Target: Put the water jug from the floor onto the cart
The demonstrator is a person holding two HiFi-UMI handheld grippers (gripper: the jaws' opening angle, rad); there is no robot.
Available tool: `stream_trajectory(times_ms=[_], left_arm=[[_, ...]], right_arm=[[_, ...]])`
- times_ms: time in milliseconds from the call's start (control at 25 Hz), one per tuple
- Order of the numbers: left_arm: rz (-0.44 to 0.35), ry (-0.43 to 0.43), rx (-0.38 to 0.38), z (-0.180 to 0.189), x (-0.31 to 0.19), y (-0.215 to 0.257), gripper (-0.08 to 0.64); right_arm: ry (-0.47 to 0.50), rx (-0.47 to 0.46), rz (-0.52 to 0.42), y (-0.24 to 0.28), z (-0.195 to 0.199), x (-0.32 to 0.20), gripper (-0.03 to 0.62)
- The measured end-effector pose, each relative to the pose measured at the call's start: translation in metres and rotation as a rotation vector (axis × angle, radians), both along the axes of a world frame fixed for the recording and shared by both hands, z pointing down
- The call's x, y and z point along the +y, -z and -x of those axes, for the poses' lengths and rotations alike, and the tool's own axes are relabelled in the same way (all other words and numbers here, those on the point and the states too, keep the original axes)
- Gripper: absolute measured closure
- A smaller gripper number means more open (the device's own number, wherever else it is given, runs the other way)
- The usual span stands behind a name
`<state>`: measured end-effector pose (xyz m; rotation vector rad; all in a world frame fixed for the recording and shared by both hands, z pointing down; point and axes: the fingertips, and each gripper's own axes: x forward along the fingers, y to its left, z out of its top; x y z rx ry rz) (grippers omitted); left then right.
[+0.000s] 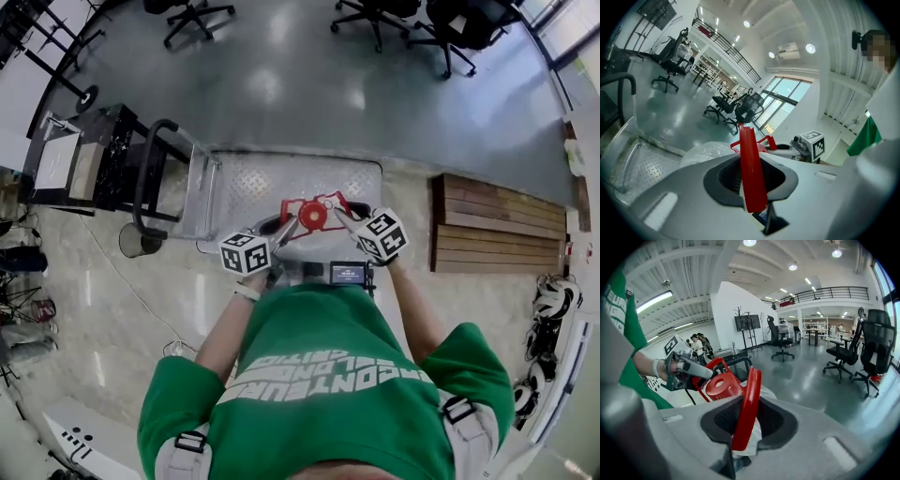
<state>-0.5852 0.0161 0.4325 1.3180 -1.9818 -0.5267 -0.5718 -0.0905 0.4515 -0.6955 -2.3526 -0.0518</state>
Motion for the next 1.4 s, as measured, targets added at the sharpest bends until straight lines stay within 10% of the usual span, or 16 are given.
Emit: stream_trajectory(times_ms=[1400], left_arm=[[0.193,0.01,0.317,0.14,0.064,-0.192,0.491]], right_arm=[[-0.012,0.31,-0.037,-0.187,0.144,0.059,0.52]])
